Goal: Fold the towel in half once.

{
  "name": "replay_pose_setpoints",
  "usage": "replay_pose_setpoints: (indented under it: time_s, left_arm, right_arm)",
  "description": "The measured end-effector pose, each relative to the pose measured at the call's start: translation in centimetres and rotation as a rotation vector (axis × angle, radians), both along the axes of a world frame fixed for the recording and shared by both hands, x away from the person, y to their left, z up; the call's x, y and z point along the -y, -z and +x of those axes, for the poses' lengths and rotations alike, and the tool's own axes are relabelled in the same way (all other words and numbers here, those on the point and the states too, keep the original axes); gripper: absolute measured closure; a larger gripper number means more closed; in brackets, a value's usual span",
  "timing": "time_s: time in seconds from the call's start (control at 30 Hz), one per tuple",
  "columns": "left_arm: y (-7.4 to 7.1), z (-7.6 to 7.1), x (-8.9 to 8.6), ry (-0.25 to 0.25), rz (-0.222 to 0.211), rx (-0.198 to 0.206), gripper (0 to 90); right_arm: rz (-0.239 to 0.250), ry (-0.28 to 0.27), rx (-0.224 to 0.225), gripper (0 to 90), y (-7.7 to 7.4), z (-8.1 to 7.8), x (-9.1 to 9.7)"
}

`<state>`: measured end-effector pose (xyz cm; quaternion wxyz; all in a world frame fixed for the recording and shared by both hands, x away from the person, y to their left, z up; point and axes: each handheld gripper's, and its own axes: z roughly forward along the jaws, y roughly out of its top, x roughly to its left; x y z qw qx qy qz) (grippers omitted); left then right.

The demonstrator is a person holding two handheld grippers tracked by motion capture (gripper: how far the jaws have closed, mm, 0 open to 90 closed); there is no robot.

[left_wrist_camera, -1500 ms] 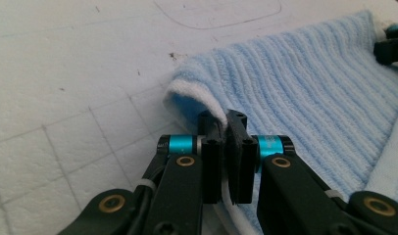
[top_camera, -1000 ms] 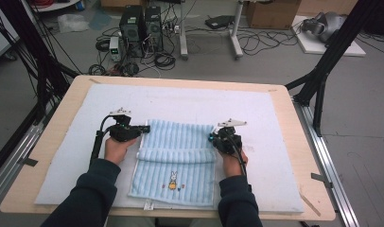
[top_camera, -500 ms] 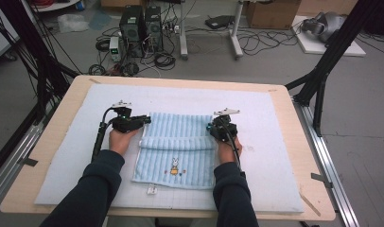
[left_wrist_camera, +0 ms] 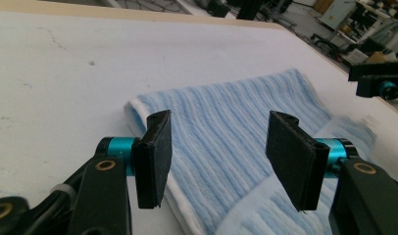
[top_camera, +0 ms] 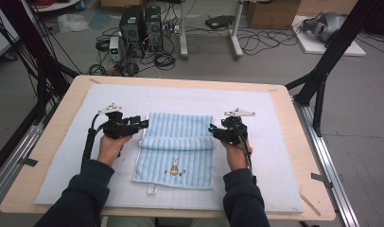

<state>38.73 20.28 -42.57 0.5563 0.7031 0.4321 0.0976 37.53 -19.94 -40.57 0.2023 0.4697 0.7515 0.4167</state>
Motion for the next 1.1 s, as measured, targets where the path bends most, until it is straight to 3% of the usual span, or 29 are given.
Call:
replay_pose_setpoints:
  time_s: [0.1, 0.2, 0.3, 0.47, 0.6, 0.77, 0.87, 0.9, 0.97, 1.0, 1.1]
  left_arm:
    - [0.3, -0.9, -0.1, 0.026, 0.01, 0.012, 44.9]
    - [0.6, -1.5, -0.1, 0.036, 0.018, 0.006, 44.9]
    - [0.9, -1.9, -0.2, 0.046, 0.016, 0.002, 45.0]
    - [1.5, -2.2, 0.1, 0.076, 0.057, -0.006, 47.5]
    - [1.8, -2.0, 0.6, 0.088, 0.088, -0.021, 52.6]
    - [2.5, -2.2, 1.5, 0.104, 0.205, -0.051, 59.8]
    - [2.5, -2.4, 1.8, 0.114, 0.238, -0.03, 78.1]
    - [2.4, -2.5, 1.8, 0.119, 0.25, -0.025, 79.9]
    - [2.4, -2.6, 1.8, 0.121, 0.258, -0.016, 83.3]
    - [2.3, -2.6, 1.8, 0.12, 0.252, -0.015, 83.7]
    - [2.1, -2.9, 1.5, 0.116, 0.217, -0.01, 84.1]
  right_arm:
    - [-0.002, -0.08, -0.012, 45.4, 0.0, -1.1, 0.3]
    - [-0.029, -0.121, -0.024, 45.5, 0.6, -2.2, 0.7]
    - [-0.009, -0.123, -0.021, 47.9, 1.0, -3.2, 1.4]
    - [0.03, -0.124, -0.033, 52.8, 1.6, -3.9, 2.2]
    - [0.045, -0.118, -0.034, 54.7, 1.9, -3.5, 1.7]
    - [0.037, -0.119, -0.033, 56.9, 2.0, -2.1, 0.5]
    - [-0.012, -0.116, -0.074, 58.8, 2.8, -0.9, -0.3]
    - [-0.025, -0.118, -0.094, 61.3, 3.2, -0.7, -0.3]
    - [-0.042, -0.128, -0.134, 68.0, 3.9, -0.5, -0.5]
    - [-0.033, -0.133, -0.124, 74.7, 4.0, -0.6, -0.4]
    - [-0.054, -0.151, -0.113, 81.1, 3.6, -1.1, -0.6]
